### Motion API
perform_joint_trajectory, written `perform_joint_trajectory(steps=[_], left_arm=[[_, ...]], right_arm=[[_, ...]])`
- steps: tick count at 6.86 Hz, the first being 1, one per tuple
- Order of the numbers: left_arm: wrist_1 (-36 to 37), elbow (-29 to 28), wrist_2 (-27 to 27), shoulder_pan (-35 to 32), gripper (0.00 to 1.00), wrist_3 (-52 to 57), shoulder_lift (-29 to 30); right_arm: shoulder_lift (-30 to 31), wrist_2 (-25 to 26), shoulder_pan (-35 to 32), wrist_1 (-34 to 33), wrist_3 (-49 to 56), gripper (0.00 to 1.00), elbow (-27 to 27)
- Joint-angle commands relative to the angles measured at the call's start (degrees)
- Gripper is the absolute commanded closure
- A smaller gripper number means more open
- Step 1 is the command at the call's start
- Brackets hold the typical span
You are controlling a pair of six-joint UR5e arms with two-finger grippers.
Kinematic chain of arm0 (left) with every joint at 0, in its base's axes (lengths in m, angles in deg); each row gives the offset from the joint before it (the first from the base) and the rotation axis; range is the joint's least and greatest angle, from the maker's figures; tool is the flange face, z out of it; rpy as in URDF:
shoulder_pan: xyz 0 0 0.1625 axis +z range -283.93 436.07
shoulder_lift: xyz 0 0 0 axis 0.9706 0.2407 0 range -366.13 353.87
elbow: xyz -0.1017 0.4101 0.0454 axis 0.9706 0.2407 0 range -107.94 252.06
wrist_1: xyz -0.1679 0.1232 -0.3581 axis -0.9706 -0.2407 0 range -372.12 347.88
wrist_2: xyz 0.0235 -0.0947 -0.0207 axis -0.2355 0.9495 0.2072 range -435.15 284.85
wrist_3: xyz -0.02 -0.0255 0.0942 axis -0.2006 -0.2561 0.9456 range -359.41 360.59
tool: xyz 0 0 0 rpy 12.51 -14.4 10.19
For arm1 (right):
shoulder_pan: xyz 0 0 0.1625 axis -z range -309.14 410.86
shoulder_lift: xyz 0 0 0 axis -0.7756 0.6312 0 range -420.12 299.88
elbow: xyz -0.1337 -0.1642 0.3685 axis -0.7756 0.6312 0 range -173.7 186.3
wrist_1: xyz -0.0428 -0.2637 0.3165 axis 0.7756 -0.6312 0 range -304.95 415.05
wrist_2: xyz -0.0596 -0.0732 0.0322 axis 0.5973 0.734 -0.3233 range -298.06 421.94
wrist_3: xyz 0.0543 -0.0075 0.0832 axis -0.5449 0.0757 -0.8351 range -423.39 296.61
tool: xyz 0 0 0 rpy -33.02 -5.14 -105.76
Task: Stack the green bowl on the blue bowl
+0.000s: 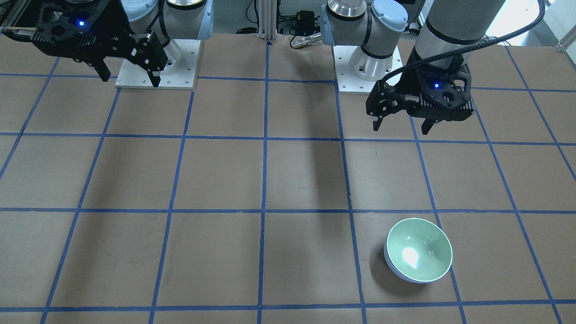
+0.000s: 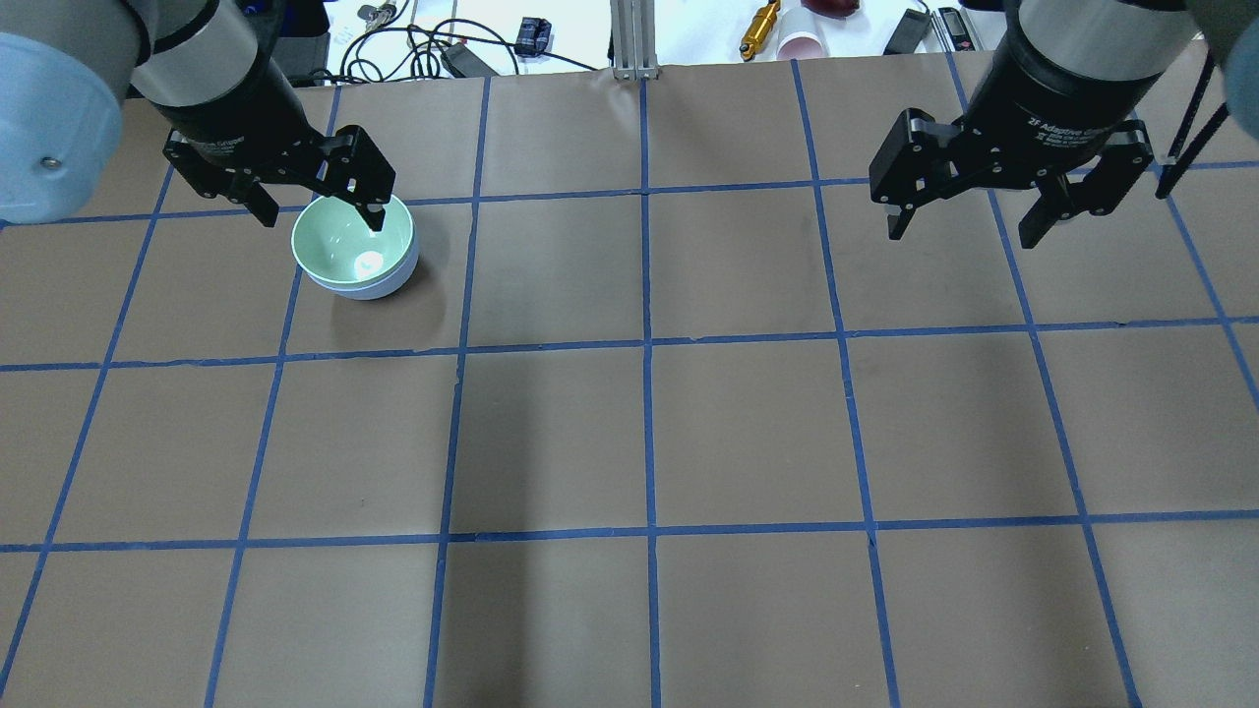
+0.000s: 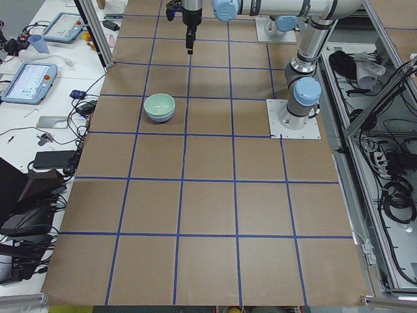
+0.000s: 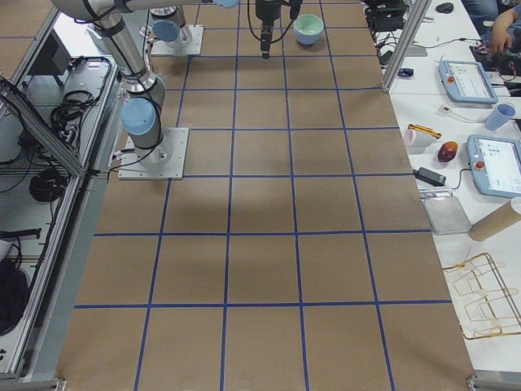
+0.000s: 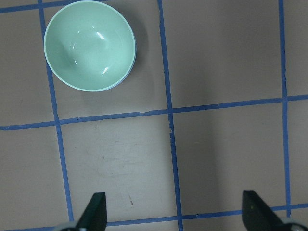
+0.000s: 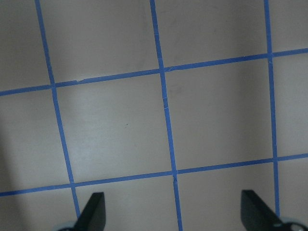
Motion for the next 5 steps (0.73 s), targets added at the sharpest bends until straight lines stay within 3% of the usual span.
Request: perform_joint_trajectory(steps=[1, 5], left_arm=[[0.01, -0.1, -0.07, -0.21, 0.0, 0.0, 0.17], [0.01, 0.25, -0.16, -0.21, 0.0, 0.09, 0.26]], right_arm=[[0.0, 0.0, 0.0, 0.0, 0.0, 0.0, 0.03], [0.0, 0.0, 0.0, 0.0, 0.0, 0.0, 0.03]])
